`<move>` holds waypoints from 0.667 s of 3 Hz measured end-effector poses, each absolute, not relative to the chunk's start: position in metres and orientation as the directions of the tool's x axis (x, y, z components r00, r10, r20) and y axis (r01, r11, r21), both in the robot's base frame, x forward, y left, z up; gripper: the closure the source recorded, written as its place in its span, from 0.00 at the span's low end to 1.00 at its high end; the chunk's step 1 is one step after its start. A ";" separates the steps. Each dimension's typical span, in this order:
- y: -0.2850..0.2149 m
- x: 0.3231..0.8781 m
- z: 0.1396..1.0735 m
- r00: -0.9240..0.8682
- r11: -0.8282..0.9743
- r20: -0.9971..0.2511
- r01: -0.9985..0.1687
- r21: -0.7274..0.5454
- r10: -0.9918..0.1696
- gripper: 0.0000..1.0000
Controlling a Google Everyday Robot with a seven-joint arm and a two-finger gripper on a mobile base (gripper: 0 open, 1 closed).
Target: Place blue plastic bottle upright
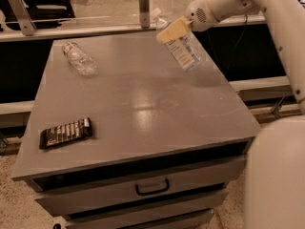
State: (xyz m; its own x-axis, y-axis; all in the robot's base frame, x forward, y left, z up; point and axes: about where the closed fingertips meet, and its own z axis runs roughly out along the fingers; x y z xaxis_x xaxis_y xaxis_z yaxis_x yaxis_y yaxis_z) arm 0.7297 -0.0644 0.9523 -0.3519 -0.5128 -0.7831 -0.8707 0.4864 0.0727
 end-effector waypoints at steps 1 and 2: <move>-0.070 0.722 0.969 -0.288 0.439 -0.910 -0.888 0.138 -0.298 1.00; -0.076 0.714 0.975 -0.237 0.384 -0.966 -0.905 0.182 -0.100 1.00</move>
Offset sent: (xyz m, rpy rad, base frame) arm -0.0357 -0.0319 0.0290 0.7492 -0.1849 0.0638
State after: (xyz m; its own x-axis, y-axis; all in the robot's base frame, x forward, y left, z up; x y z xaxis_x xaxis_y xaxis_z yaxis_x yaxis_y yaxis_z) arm 0.7137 -0.0762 0.9748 -0.2372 -0.0997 -0.9663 -0.9049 0.3844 0.1824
